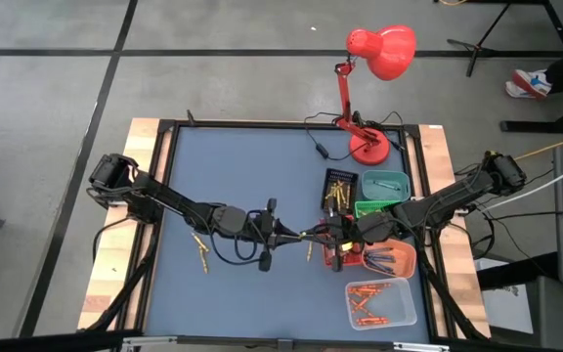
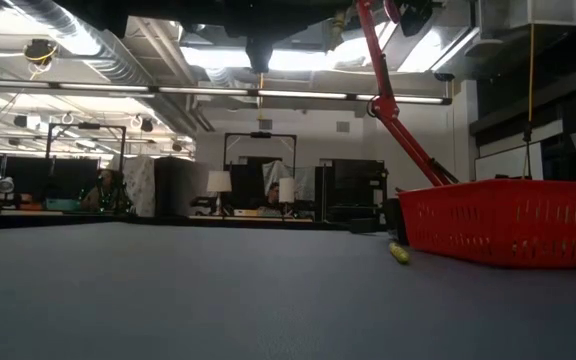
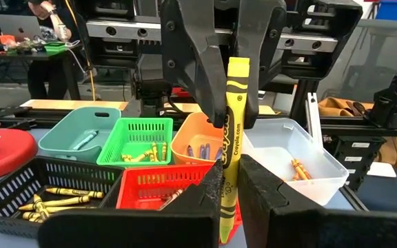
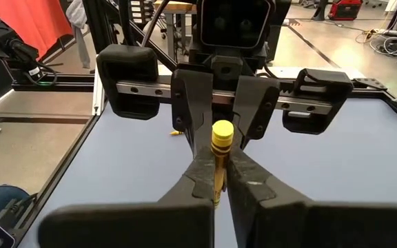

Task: Sort crayons
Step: Put the yellow green crayon into the green basket

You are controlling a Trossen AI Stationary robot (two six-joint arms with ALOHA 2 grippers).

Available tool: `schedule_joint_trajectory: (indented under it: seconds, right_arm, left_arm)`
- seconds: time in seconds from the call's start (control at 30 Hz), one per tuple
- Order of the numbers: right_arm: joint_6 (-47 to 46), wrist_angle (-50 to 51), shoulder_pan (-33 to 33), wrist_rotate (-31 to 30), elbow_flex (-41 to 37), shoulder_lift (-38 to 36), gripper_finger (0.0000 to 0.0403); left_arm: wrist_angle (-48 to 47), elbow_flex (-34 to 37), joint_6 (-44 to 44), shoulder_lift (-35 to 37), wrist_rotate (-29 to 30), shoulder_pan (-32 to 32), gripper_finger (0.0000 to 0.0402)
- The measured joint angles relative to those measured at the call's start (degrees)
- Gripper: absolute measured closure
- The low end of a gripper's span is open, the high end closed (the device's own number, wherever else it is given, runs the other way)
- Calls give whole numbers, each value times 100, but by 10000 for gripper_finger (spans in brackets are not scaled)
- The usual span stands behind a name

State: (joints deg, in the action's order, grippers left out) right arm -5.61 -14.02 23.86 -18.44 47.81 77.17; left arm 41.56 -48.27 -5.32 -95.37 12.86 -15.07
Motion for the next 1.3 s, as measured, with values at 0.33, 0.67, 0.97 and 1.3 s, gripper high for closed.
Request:
schedule_joint_trajectory:
  seconds: [0.33,0.67,0.97,1.3]
  right_arm:
    - [2,55,0,-242,0,-2,393]
    - [-31,611,0,-264,0,-211,391]
    - [-993,3388,11,-559,2,-1212,392]
    - [-2989,6720,13,-528,2,-1880,389]
  left_arm:
    - [-16,-4,-28,2,-13,7,343]
    - [-398,-7,-56,4,-14,7,300]
    - [-915,-7,-70,7,-21,7,300]
    - [-1013,-7,-70,7,-26,4,300]
